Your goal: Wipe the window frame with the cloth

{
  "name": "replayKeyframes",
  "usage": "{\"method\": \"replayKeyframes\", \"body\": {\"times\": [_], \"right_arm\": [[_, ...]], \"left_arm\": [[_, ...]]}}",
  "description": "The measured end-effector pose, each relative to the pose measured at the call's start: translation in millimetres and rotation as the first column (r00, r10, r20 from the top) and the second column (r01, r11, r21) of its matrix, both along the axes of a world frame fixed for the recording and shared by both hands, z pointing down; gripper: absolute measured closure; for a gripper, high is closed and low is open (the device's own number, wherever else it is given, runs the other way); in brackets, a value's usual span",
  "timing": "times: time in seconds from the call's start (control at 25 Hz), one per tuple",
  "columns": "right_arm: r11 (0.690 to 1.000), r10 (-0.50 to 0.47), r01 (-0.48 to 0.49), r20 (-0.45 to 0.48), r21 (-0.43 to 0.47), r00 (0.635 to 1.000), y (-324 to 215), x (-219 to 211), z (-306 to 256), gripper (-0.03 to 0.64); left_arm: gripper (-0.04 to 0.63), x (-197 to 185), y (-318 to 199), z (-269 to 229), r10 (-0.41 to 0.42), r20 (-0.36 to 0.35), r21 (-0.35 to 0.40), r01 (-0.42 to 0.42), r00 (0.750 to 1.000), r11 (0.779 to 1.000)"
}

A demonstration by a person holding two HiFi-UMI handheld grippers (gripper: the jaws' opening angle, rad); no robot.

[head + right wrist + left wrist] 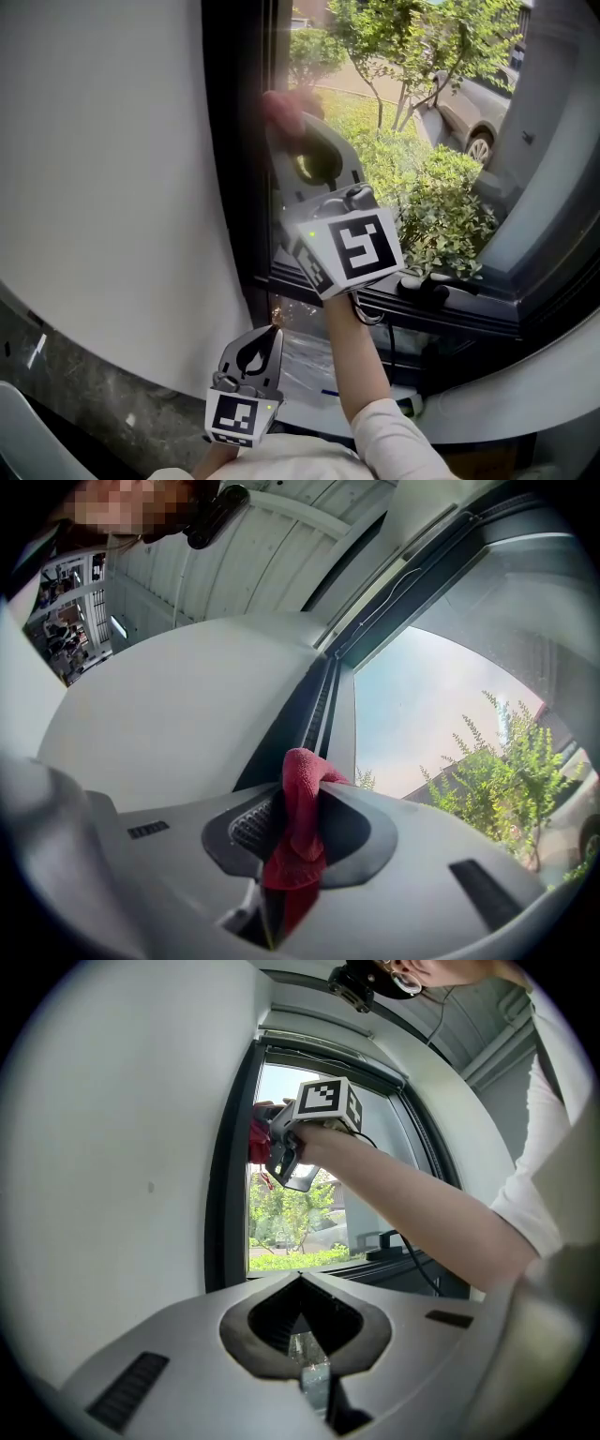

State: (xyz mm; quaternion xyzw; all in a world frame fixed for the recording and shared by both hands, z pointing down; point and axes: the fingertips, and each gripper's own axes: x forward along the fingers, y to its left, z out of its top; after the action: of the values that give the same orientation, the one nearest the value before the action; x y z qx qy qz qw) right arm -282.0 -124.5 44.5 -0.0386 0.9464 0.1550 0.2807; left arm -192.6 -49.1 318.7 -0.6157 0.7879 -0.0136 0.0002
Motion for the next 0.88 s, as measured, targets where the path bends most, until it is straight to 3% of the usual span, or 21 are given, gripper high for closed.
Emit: {"method": "replayKeyframes", "body": {"times": [0.64,0.88], "right_arm": [[0.998,0.041,-0.042,-0.022,-0.045,0.999,-1,-1,24,0.523],[0.997,0.046,-0.047,-0.019,-0.055,0.999,-1,-2,26,0.523]], "left_arm": [[0.588,13,17,11,0.080,-0.019,-0.001,-0.080,0.997,0.997],[0.588,10,17,7,0.087,-0.012,0.035,-0.086,0.996,0.996]]}}
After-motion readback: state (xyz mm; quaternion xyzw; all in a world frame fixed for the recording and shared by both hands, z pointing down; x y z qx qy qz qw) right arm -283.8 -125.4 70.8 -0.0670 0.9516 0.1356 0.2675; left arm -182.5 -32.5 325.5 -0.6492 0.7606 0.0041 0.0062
